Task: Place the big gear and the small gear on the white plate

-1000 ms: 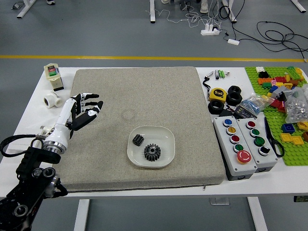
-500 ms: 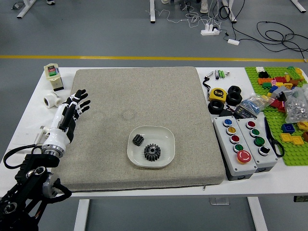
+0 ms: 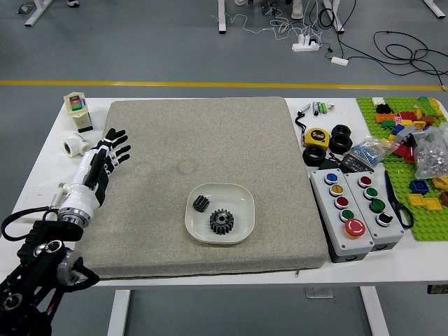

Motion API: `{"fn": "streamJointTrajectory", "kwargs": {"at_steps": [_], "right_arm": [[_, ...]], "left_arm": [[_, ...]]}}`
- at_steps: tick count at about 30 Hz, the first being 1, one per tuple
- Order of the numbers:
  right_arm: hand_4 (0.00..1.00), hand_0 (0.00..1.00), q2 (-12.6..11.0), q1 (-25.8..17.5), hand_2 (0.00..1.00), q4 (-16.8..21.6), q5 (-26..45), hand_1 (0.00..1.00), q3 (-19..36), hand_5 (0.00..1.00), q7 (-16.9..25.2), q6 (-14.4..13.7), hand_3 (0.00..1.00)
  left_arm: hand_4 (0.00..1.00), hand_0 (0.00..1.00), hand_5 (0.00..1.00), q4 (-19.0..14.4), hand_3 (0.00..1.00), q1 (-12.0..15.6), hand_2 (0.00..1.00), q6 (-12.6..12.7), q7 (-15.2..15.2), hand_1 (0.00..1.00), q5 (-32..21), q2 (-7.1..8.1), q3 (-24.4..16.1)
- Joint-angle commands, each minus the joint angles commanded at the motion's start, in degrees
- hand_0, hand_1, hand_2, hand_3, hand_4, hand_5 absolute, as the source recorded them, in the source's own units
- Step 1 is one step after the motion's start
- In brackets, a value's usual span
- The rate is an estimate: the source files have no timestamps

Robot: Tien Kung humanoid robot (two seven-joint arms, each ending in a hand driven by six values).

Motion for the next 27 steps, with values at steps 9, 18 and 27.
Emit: {"fn": "streamJointTrajectory", "kwargs": {"at_steps": [9,18,27], "right_arm": [[0.754,0.604,-0.02,0.11,0.7,0.0,-0.05,0.612,0.07,0.654,0.01,0.02,0.55],[0.754,0.602,-0.03,0.11,0.701,0.0,-0.12,0.611,0.09,0.655,0.0,0.05,0.55],[0.754,0.604,-0.01,0.16,0.701,0.0,-0.02,0.611,0.03,0.654,-0.02,0.01,0.55]], "left_arm": [[0.789,0.823,0.872,-0.44,0.827,-0.11,0.903,-2.8,3.46,0.841,3.2,-0.11,-1.81],[0.793,0.821,0.859,-0.73,0.829,-0.14,0.906,-2.11,2.97,0.839,3.17,-0.17,-3.52],[0.794,0.824,0.85,-0.84,0.83,-0.15,0.906,-1.67,2.29,0.842,3.03,-0.27,-4.36]]}}
